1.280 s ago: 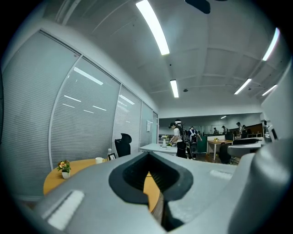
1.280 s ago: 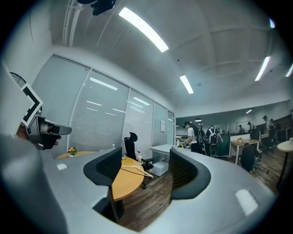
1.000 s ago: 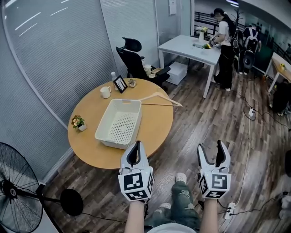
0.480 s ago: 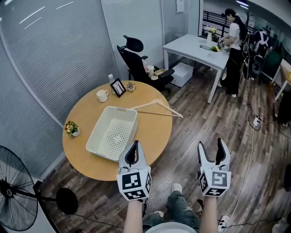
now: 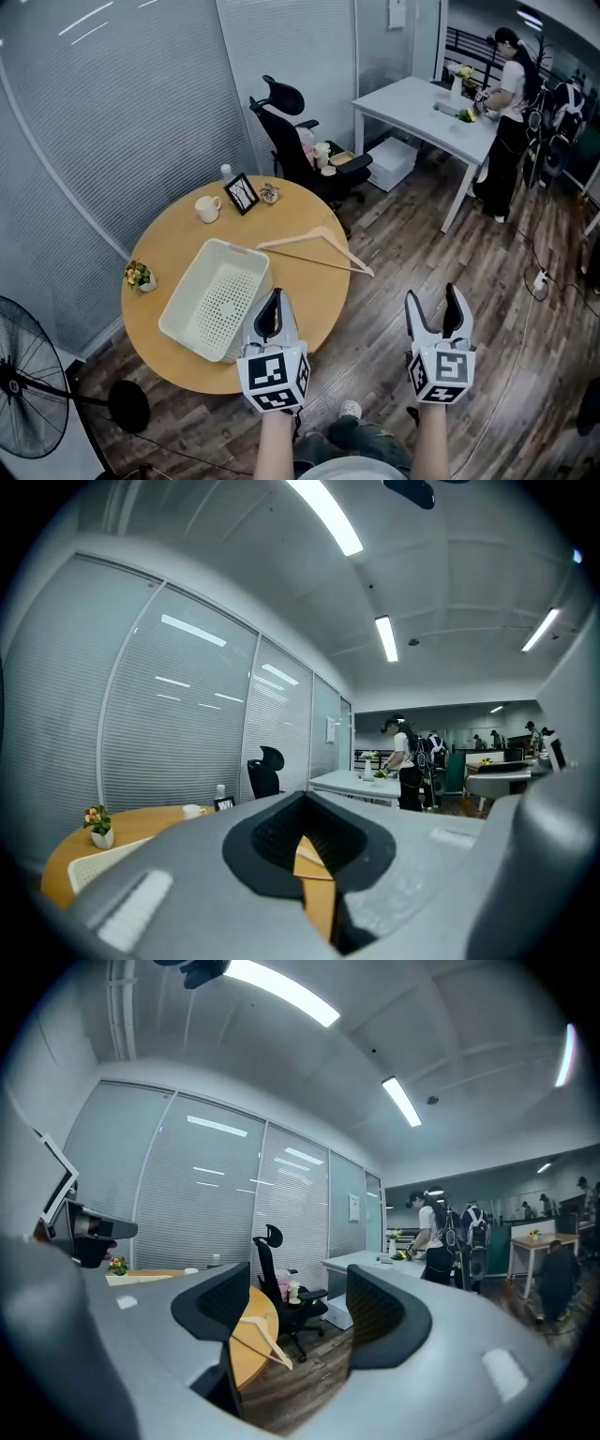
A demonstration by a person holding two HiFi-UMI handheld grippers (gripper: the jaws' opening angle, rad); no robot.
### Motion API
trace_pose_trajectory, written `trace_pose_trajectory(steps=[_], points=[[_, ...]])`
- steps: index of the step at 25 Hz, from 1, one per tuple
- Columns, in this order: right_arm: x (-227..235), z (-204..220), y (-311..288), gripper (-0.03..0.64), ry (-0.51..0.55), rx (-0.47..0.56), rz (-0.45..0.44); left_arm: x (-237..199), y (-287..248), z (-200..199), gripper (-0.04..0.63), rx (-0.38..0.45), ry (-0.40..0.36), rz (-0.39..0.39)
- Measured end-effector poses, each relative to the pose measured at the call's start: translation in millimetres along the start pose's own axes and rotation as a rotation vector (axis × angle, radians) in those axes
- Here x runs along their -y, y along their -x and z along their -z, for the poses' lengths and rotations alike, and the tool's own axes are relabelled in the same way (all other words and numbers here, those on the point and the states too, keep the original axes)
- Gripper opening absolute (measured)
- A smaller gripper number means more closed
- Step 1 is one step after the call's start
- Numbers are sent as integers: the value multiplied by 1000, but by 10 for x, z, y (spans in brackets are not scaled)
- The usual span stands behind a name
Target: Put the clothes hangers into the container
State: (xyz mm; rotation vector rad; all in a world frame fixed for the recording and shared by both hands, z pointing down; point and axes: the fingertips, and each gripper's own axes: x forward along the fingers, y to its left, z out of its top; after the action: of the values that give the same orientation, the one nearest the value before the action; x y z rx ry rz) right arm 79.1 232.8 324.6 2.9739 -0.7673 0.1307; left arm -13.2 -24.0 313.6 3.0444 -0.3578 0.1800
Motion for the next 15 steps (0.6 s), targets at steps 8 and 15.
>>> trace_pose_trajectory(steps=[8,15], points=[[203,98,-564,334,-16,-23,-72,118,-437,58,0,-19,4,-54],[191,266,-917,334,-28,-67,-128,65,-723,151,0,-48,1,-88]])
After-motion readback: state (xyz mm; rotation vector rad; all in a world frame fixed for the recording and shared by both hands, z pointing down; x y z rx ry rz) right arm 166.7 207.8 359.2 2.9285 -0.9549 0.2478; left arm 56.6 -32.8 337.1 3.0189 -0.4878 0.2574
